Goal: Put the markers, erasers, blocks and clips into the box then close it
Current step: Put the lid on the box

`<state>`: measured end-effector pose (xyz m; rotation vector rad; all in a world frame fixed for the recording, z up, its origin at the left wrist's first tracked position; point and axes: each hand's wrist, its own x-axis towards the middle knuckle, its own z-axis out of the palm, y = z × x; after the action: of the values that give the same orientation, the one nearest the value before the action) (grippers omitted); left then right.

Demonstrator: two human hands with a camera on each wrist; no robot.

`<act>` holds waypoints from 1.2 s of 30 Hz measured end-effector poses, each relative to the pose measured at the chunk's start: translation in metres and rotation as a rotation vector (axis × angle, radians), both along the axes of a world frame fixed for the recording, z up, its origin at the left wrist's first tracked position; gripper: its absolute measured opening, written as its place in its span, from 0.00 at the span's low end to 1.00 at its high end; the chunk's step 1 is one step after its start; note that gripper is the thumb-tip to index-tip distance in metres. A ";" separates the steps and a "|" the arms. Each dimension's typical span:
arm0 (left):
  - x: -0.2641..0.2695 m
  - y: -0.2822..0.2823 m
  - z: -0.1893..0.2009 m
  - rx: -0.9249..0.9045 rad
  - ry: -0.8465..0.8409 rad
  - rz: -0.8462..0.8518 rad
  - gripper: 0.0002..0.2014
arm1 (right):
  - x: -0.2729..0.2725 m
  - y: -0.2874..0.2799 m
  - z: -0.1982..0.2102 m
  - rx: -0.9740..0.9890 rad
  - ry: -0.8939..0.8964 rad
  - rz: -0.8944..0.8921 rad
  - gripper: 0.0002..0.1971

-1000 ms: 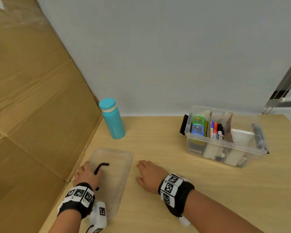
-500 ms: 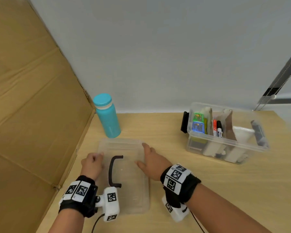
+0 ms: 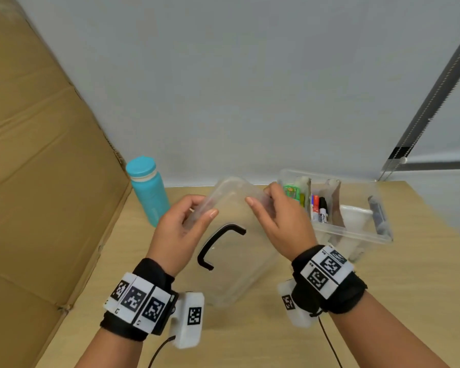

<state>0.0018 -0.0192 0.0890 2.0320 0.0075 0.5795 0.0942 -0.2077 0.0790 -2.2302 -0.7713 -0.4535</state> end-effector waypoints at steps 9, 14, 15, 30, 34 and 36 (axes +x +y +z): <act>0.033 -0.044 -0.010 -0.071 0.044 0.168 0.33 | 0.012 -0.098 0.005 0.545 0.050 -0.185 0.15; 0.069 -0.093 -0.004 -0.268 0.066 0.035 0.25 | 0.032 -0.133 -0.003 0.707 0.245 -0.274 0.10; 0.078 -0.100 -0.005 -0.271 0.079 0.007 0.24 | 0.039 -0.141 -0.005 0.747 0.299 -0.297 0.11; 0.132 -0.132 -0.045 -0.220 0.482 -0.034 0.25 | 0.096 -0.173 -0.040 0.150 0.503 -0.538 0.23; 0.104 -0.133 -0.048 -0.221 0.438 0.022 0.25 | 0.087 -0.173 -0.038 0.031 0.438 -0.490 0.22; 0.098 -0.130 -0.051 -0.217 0.416 0.044 0.23 | 0.089 -0.171 -0.035 -0.051 0.402 -0.483 0.21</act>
<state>0.0996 -0.1493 0.0385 1.9078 0.3491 0.1641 0.1832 -0.3788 0.0440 -2.4429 -0.0315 -0.1943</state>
